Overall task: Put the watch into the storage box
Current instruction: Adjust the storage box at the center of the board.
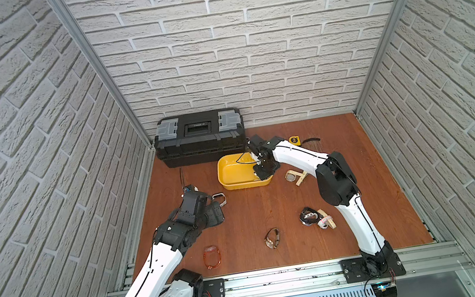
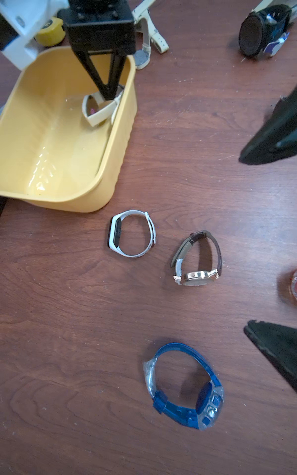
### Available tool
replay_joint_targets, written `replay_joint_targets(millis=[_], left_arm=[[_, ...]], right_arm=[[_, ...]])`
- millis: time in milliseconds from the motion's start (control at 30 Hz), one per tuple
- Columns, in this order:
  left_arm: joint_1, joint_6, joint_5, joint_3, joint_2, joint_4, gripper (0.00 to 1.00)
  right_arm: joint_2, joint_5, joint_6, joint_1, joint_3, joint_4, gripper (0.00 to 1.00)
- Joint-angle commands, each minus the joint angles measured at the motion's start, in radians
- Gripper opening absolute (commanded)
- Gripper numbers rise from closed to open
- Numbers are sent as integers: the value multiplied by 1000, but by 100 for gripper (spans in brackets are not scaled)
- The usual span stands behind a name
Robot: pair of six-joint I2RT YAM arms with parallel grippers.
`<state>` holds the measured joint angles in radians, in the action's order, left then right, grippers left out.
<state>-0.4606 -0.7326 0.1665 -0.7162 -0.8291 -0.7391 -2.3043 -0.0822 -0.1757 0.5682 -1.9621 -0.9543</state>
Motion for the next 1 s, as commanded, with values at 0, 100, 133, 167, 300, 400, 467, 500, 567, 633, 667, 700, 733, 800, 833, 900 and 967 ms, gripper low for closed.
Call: replay_joint_targets(millis=[0,100,133,167,300,400,467,500,567,633,667,700,733,800,833,900,967], left_arm=[[-6,18,1,-30,-7,29,98],[-6,18,3,-35,-10,33,98],[-6,18,3,-35,-11,35,98],[-6,17,4,-36,-12,37,98],[-7,14,1,-35,-22,42,98],[-8,9,3,-29,-24,47,98],[-9,6,2,-22,-23,50,98],[-9,4,1,-21,-27,52,98],[-12,-3,-1,-15,-30,59,98],[-15,-6,-7,-8,-35,70,98],[-16,-9,-10,-8,-37,73,98],[-21,-9,-10,-10,-43,75,98],[-24,-10,-9,-11,-45,77,98],[-29,-7,-9,-17,-47,76,98],[-29,-5,-10,-17,-46,77,98],[-29,-7,-10,-21,-41,74,98],[-29,-13,-8,-23,-38,67,98]], right_arm=[[106,-19,50,-2,79,-12,3],[177,-29,72,-2,184,-14,2],[203,-33,75,-1,220,-12,3],[223,-38,78,-2,249,-14,3],[319,-25,119,5,365,-4,3],[380,-13,167,19,433,-14,3],[398,-20,175,21,465,-22,3],[411,-31,168,20,482,-14,3],[428,-29,152,15,506,10,5],[422,-10,147,13,500,17,12],[416,-2,145,13,495,18,14],[408,6,145,13,486,20,17],[400,11,144,13,479,23,23],[389,6,132,12,466,38,31],[385,11,128,10,460,45,35],[387,25,118,10,442,56,42],[409,69,110,11,437,99,45]])
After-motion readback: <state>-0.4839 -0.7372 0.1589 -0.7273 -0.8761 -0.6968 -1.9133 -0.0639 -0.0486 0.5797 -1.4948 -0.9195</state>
